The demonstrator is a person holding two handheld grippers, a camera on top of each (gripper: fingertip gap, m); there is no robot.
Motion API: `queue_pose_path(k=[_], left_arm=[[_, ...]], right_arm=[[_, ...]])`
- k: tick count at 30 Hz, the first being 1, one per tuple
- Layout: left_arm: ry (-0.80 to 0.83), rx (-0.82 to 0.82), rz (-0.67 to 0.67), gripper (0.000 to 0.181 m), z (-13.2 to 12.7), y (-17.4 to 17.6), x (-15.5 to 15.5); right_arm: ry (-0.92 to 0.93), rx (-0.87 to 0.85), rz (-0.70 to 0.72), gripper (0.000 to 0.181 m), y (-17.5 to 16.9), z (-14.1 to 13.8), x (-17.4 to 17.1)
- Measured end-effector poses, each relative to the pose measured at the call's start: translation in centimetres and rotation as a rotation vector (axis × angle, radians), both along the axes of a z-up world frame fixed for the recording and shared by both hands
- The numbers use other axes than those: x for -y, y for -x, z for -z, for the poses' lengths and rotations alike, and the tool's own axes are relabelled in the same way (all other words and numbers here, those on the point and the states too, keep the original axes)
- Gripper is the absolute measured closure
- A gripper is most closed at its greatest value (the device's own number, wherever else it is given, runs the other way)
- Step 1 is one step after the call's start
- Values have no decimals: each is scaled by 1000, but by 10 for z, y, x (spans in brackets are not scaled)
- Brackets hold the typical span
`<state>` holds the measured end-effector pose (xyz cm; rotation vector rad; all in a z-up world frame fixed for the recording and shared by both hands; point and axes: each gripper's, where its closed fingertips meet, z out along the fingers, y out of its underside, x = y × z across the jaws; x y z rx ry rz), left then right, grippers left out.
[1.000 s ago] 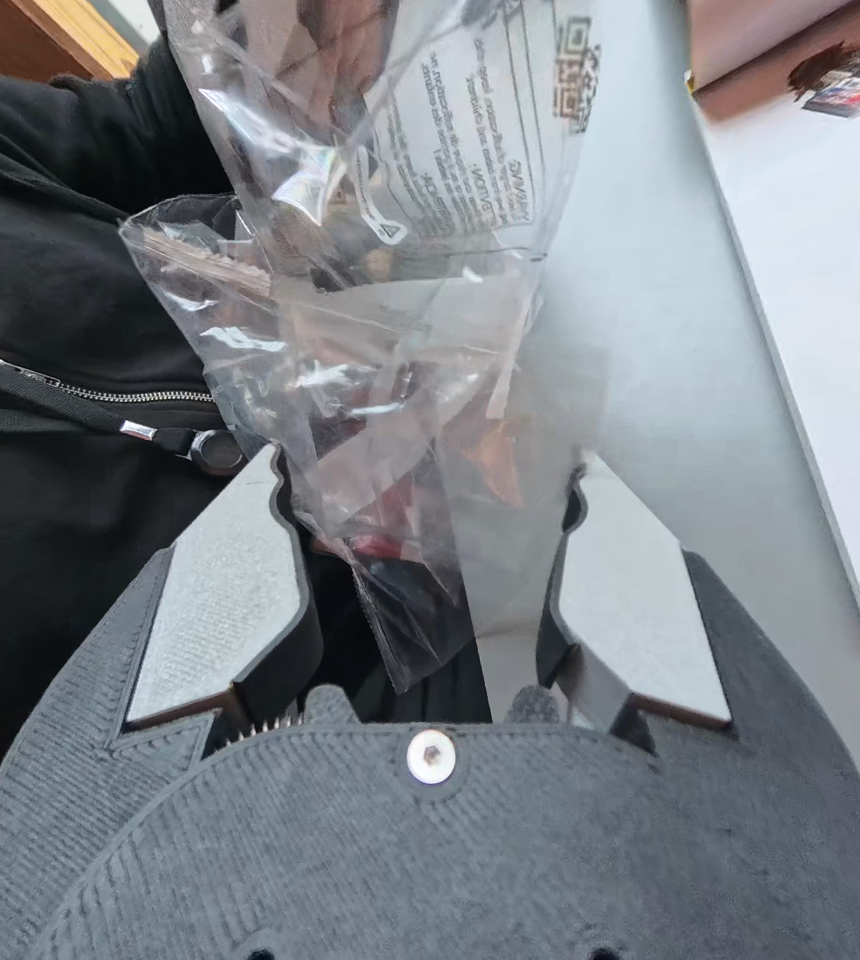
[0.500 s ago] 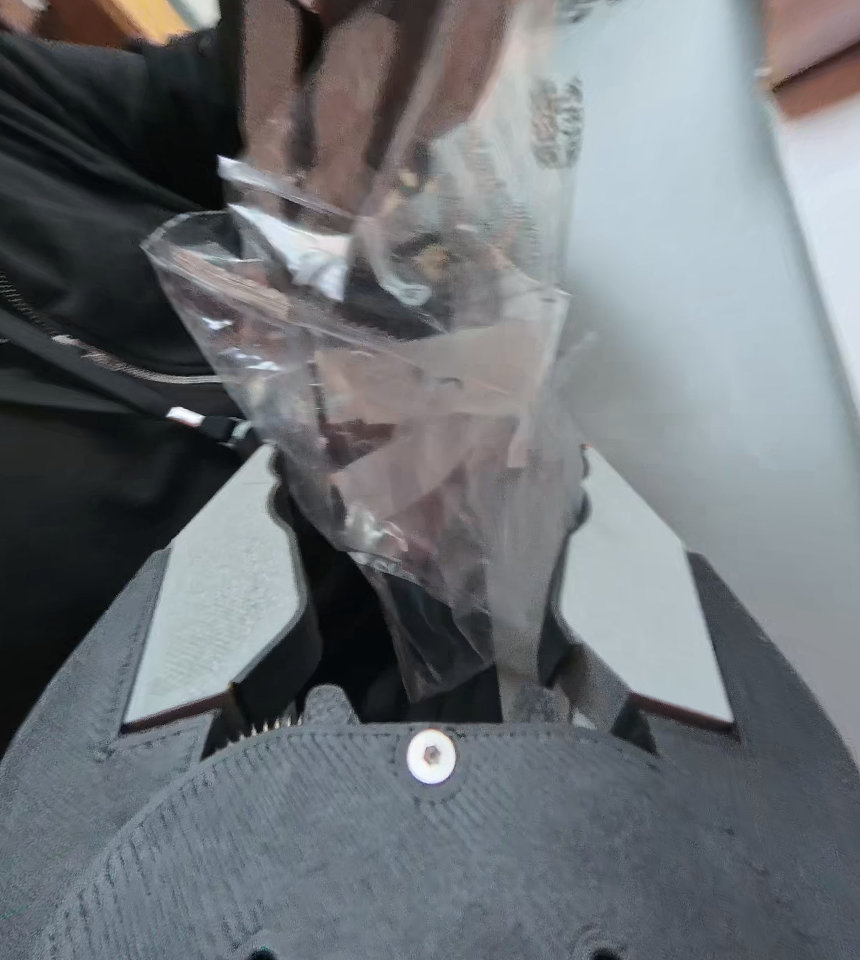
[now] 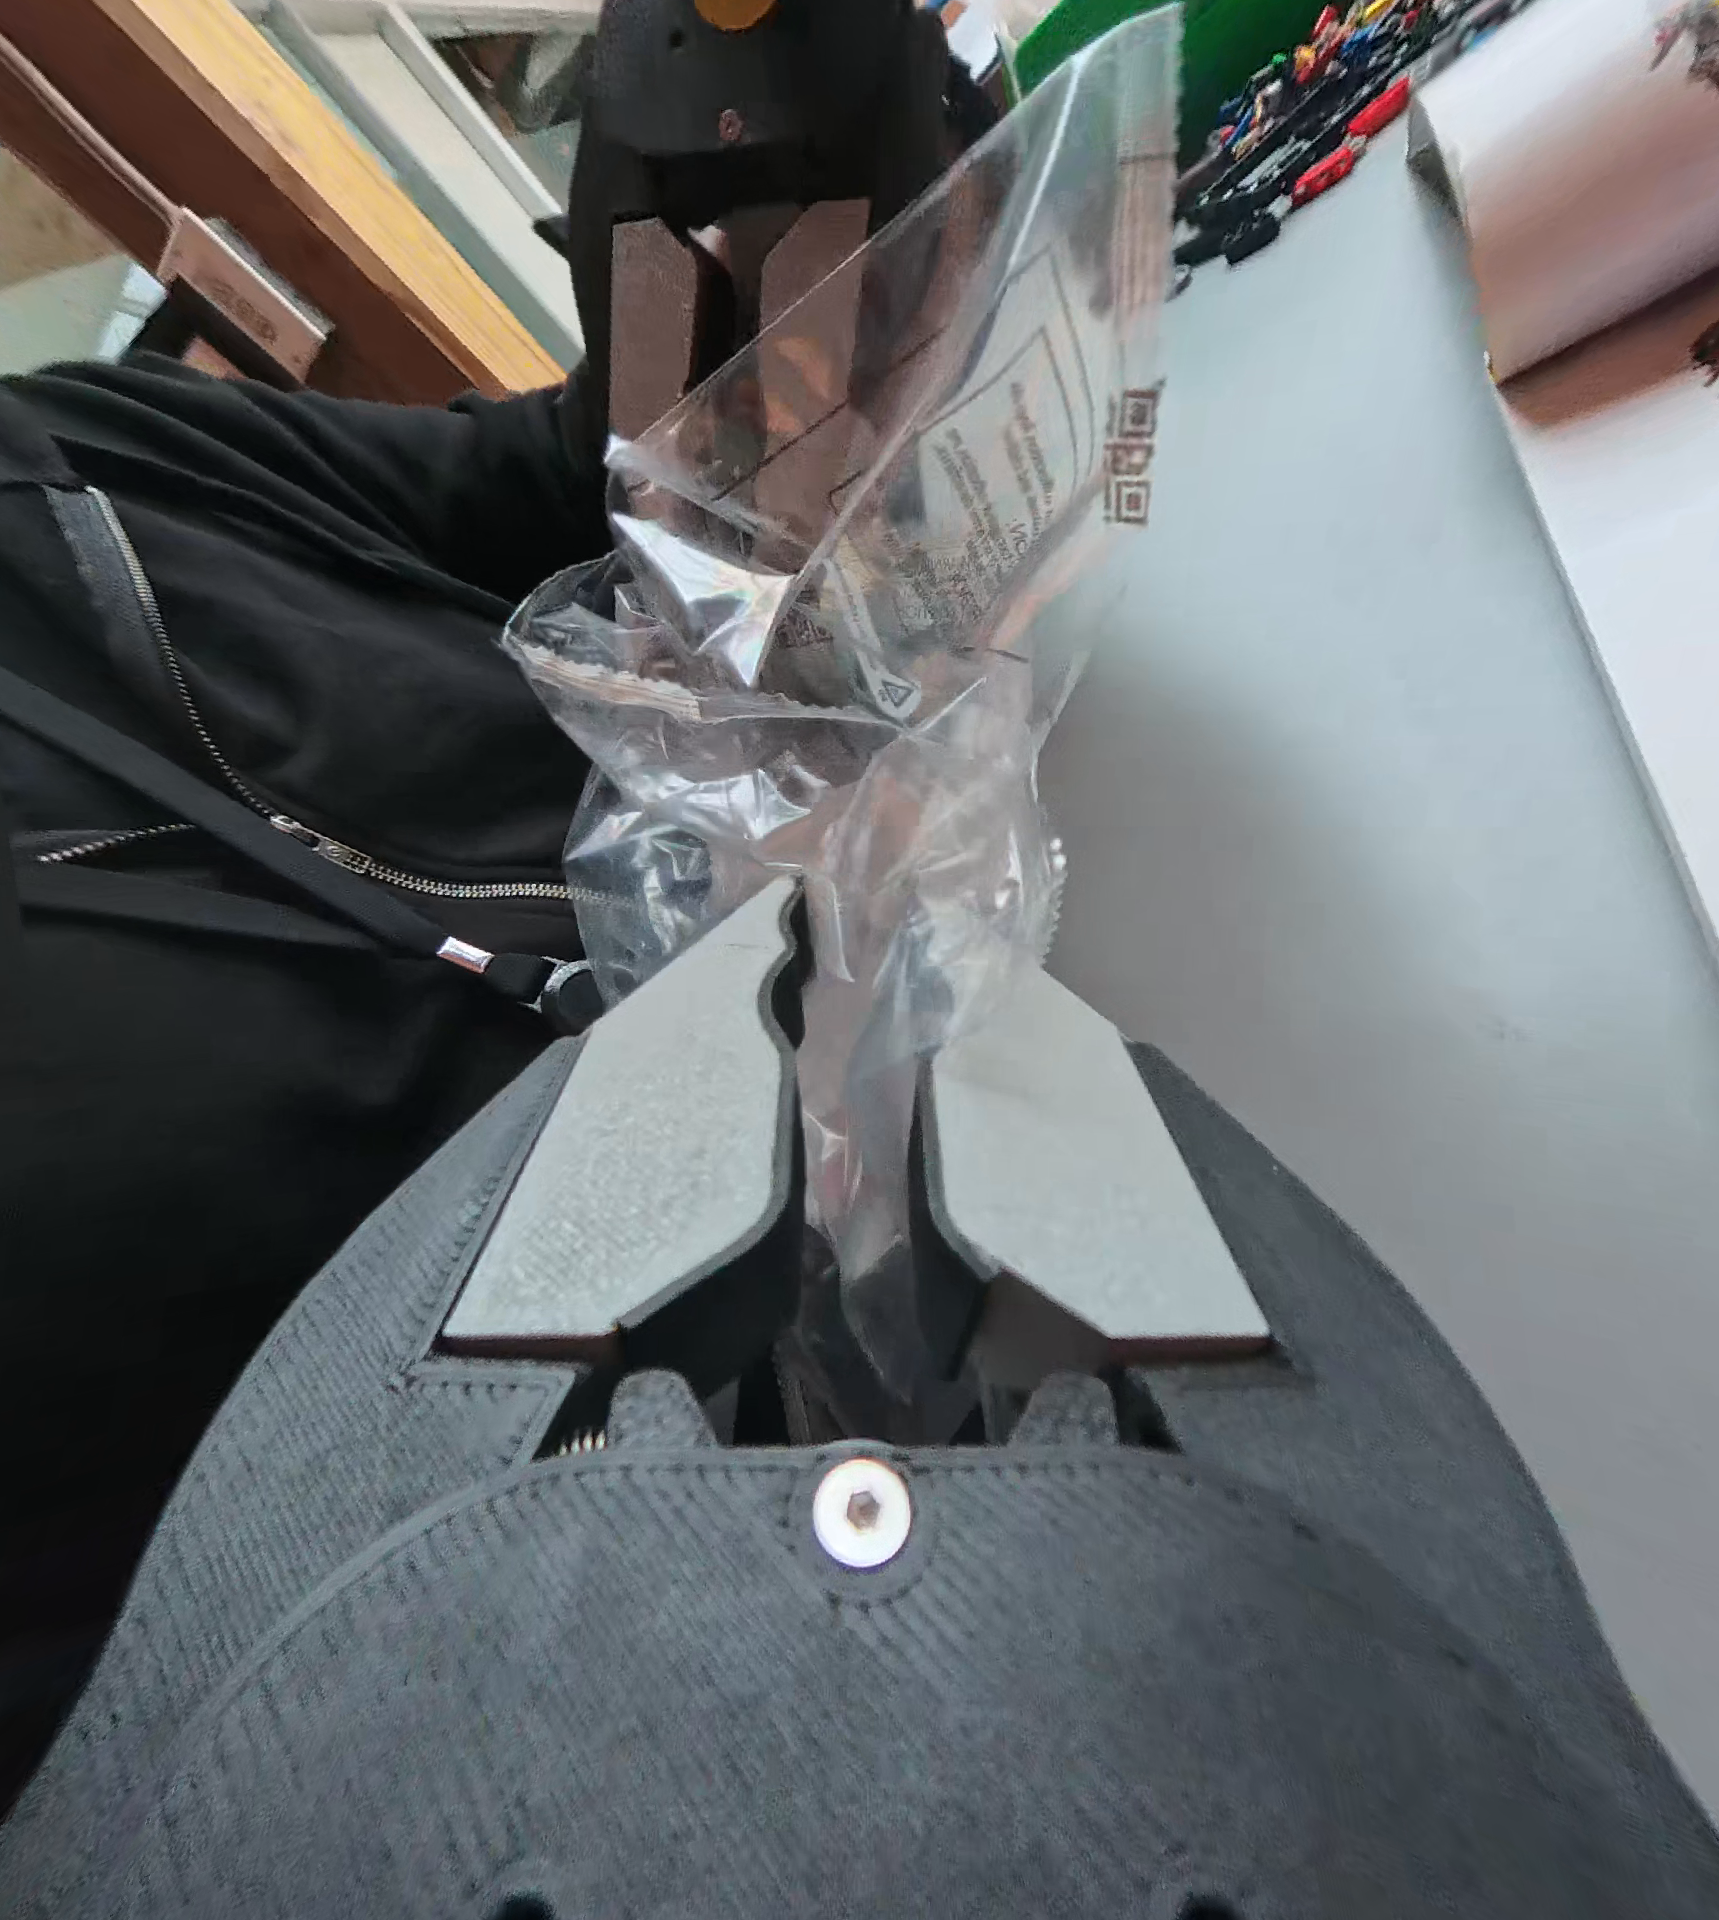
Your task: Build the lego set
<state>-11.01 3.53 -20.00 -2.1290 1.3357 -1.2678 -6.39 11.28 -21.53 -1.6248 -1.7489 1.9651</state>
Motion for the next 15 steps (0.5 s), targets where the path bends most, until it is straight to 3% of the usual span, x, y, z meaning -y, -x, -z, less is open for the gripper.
queue_pose_path(k=[2, 5, 8, 11, 13, 15], left_arm=[[-35, -23, -57, 154, -3, 10, -8], [-118, 33, -172, 153, -28, 30, -24], [-242, 85, -303, 141, -57, 53, -39], [-379, 48, -469, 139, -78, 71, -60], [-555, 8, -599, 140, -102, 75, -75], [-740, -24, -574, 141, -122, 55, -70]], right_arm=[[-44, -30, 26, 174, -1, -9, -1], [-133, -82, 106, 176, -8, -32, -12], [-279, -135, 259, 178, -21, -59, -33], [-356, -215, 402, 179, -35, -85, -52], [-421, -231, 477, 178, -38, -85, -61], [-485, -206, 516, 178, -35, -71, -66]])
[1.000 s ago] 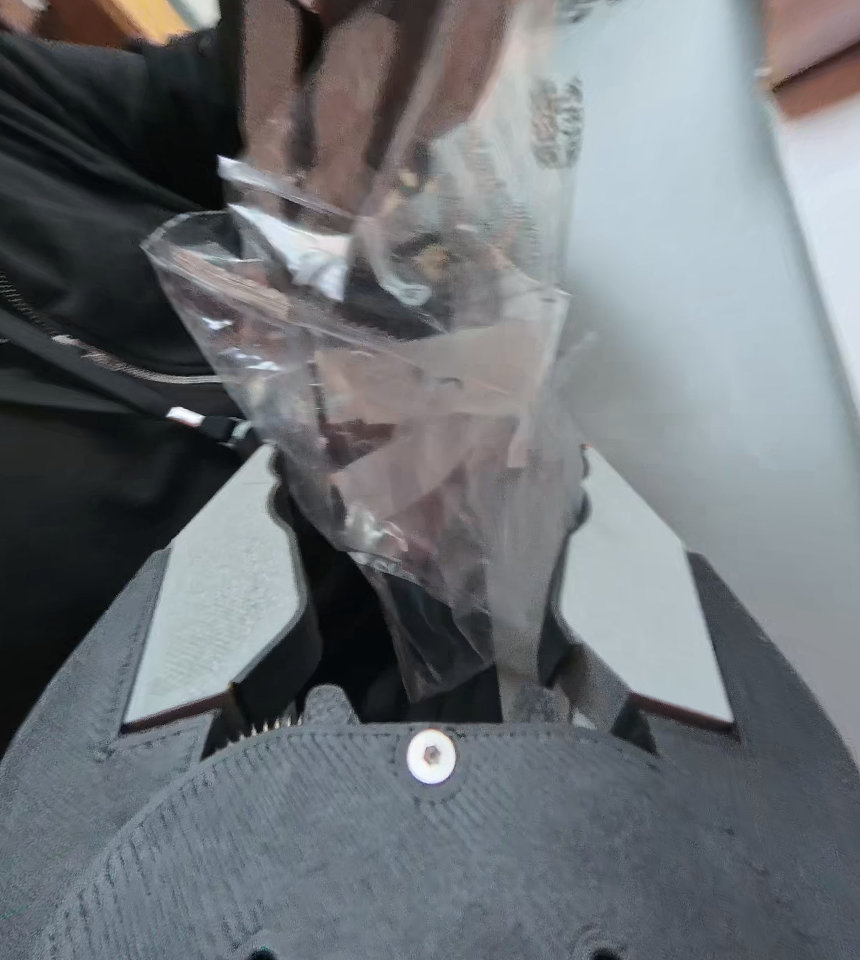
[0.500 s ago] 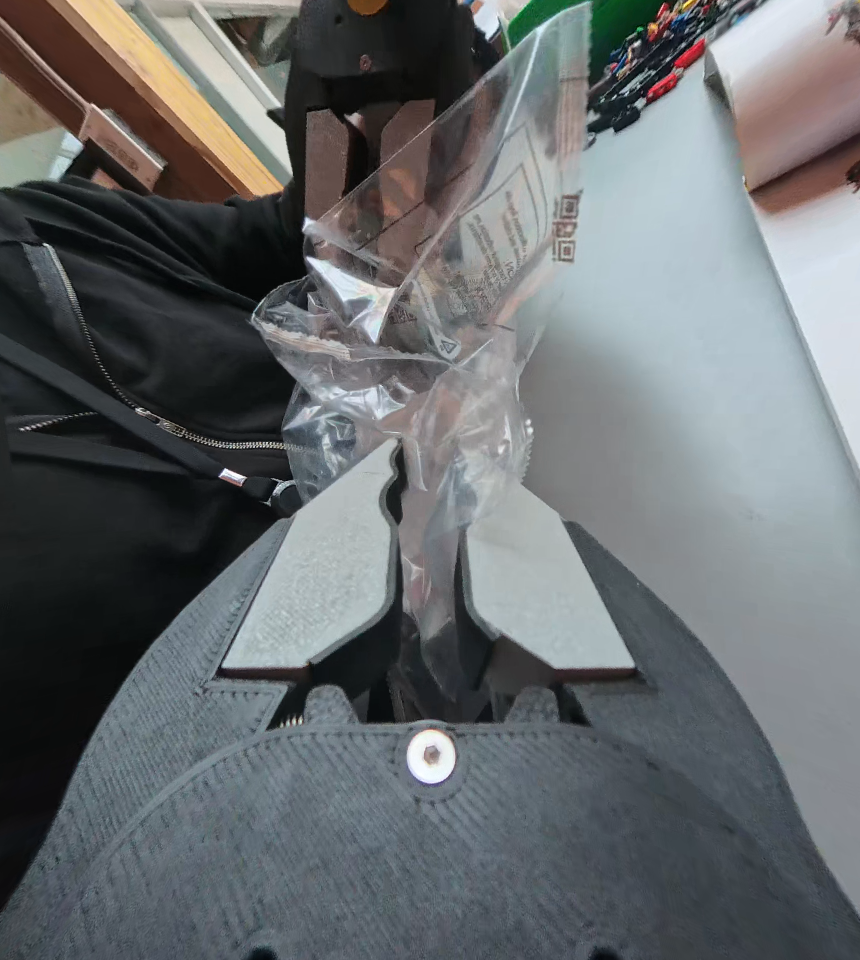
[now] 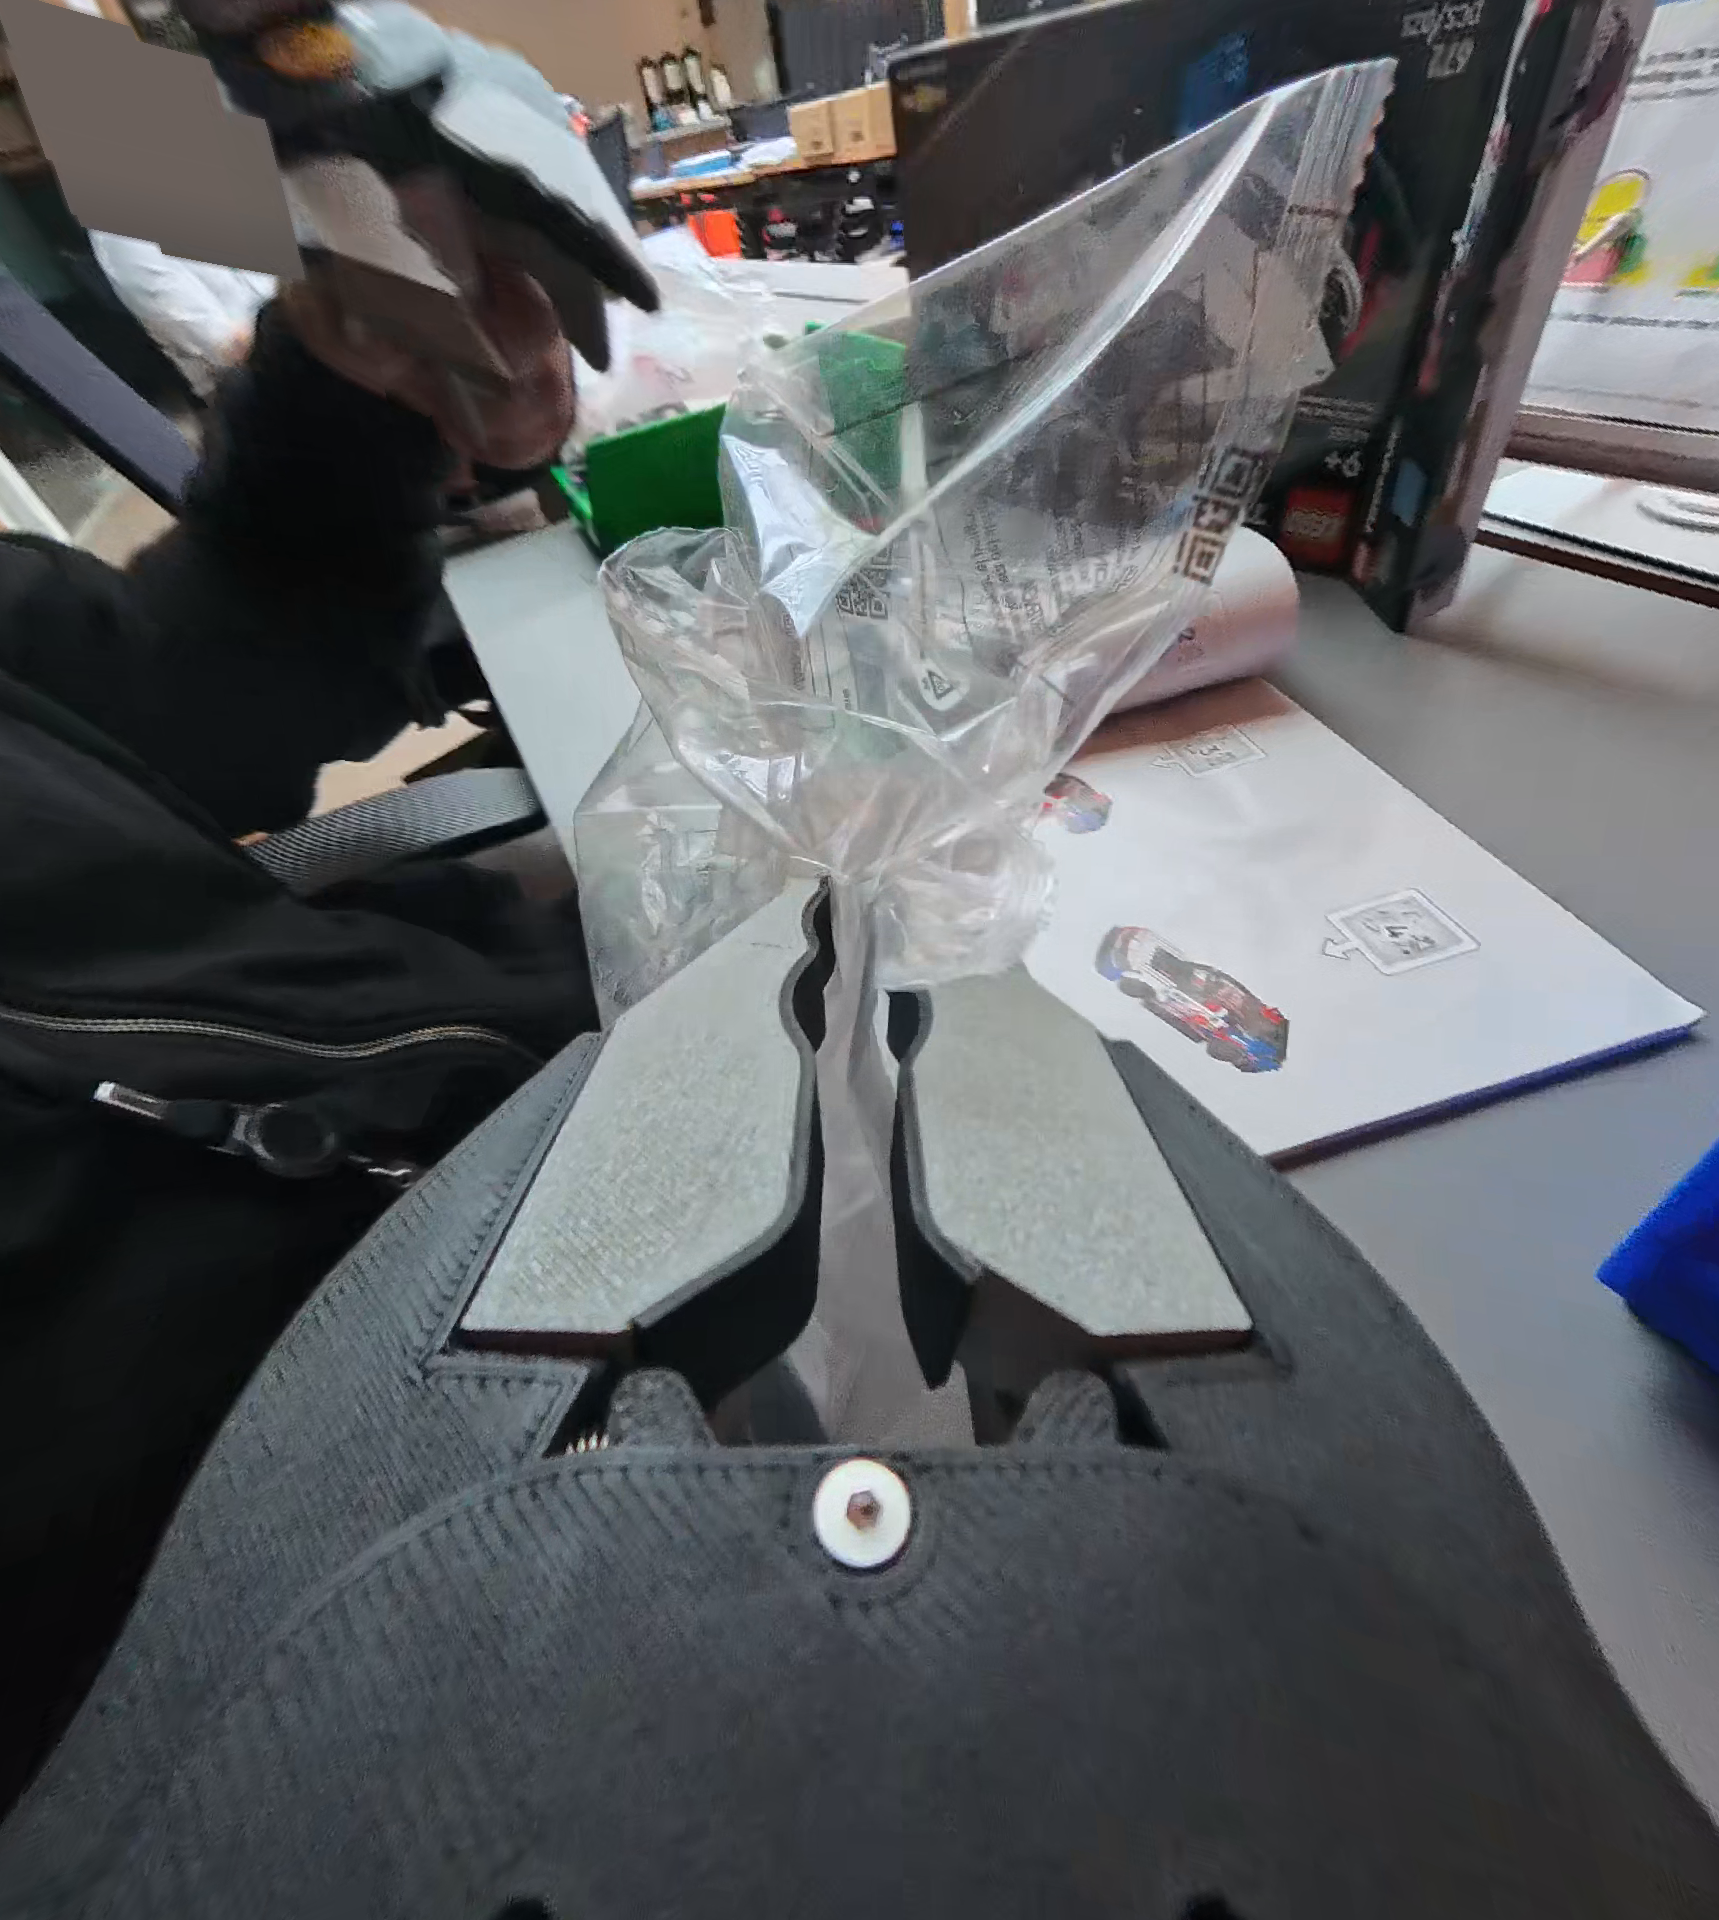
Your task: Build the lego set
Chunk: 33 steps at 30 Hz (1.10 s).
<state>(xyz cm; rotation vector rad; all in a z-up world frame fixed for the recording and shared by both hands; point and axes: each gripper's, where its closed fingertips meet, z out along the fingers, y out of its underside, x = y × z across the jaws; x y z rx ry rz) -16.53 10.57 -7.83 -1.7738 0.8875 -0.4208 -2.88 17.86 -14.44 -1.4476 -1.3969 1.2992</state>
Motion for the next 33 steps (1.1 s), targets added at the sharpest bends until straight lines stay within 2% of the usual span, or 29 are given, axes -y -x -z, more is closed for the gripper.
queue_pose_path(k=[2, 3, 7, 8, 10, 11, 12, 14, 17, 19, 21, 23, 25, 28, 30, 33], left_arm=[[-66, -76, 21, 136, -4, -25, 2], [-34, -111, 66, 124, 3, -38, 5], [82, -282, 135, 97, 49, -61, -4], [108, -343, 133, 97, 63, -60, -6], [153, -460, 146, 112, 92, -56, -5], [183, -490, 168, 128, 106, -56, -1], [218, -501, 181, 149, 118, -56, 3], [304, -463, 245, 167, 134, -62, 18], [364, -392, 293, 175, 141, -70, 31], [385, -366, 308, 176, 139, -72, 35], [403, -354, 333, 174, 136, -74, 40], [416, -354, 364, 173, 135, -76, 43], [446, -316, 426, 170, 132, -85, 48], [468, -242, 492, 168, 125, -96, 51], [473, -215, 516, 167, 122, -99, 53], [454, -198, 510, 168, 120, -100, 53]], right_arm=[[-15, -7, 9, 177, 6, 10, 4], [-3, -15, -10, 177, 10, 14, 10], [12, -27, -38, 177, 24, 26, 24], [26, -21, -54, 177, 27, 30, 29], [70, -13, -104, 178, 32, 38, 44], [88, -10, -121, 177, 33, 44, 50], [104, -5, -137, 177, 35, 50, 56], [130, 4, -169, 176, 35, 61, 67], [155, 25, -214, 169, 31, 71, 80], [70, 83, -184, 146, 25, 72, 73], [-56, 132, -115, 118, 15, 59, 59], [-153, 129, -115, 105, 9, 33, 61], [-256, 158, -155, 102, 10, 16, 73], [-371, 236, -249, 96, 23, 17, 92], [-369, 340, -364, 98, 26, 34, 106], [-382, 576, -530, 105, 15, 75, 120]])
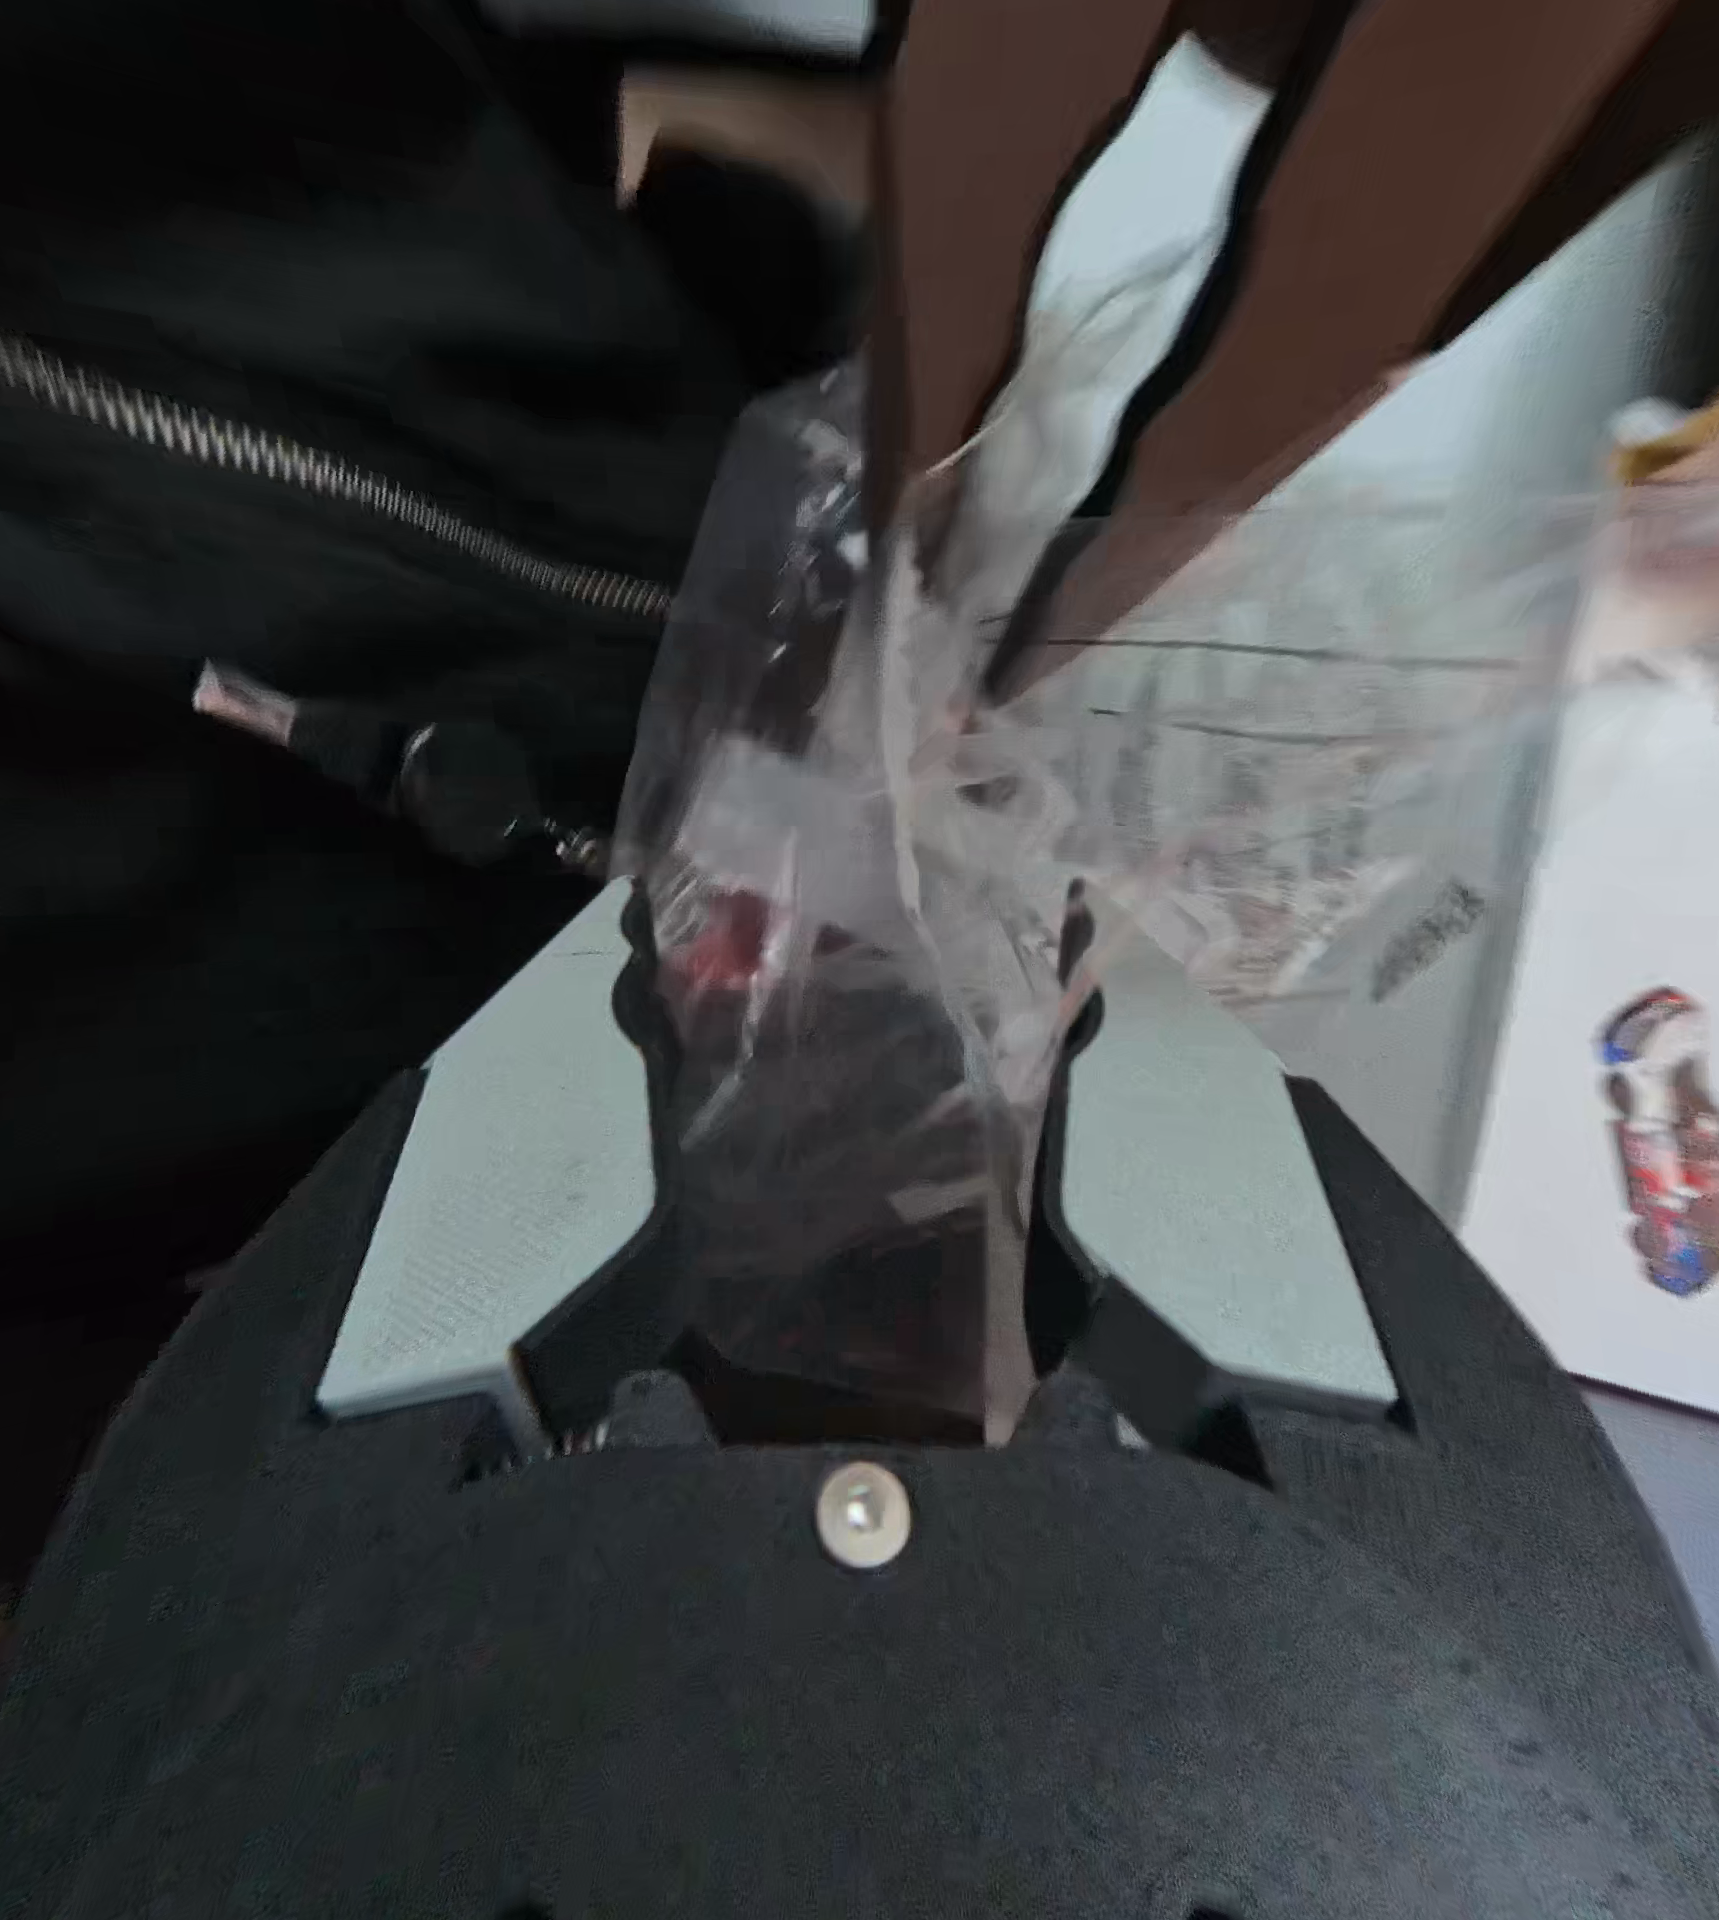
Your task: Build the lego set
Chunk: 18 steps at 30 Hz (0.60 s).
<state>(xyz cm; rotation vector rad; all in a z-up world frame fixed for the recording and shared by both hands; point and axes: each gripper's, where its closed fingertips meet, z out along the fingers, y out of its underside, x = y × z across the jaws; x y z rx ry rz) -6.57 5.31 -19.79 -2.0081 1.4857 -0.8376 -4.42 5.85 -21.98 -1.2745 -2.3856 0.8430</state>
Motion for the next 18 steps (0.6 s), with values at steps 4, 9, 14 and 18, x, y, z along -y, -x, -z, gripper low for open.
queue_pose_path(k=[4, 9, 14, 18], left_arm=[[-20, -15, -10, 167, 0, 4, 1], [-19, 4, -14, 174, -1, 7, 3], [-35, 13, -48, 175, 1, 12, -6], [-106, 20, -99, 178, -4, 18, -19]], right_arm=[[69, 96, -145, 117, -9, 17, 23], [147, -47, -23, 110, -3, -10, 4], [173, -363, 343, 102, -53, -70, -63], [-109, -388, 1062, 105, -184, -68, -215]])
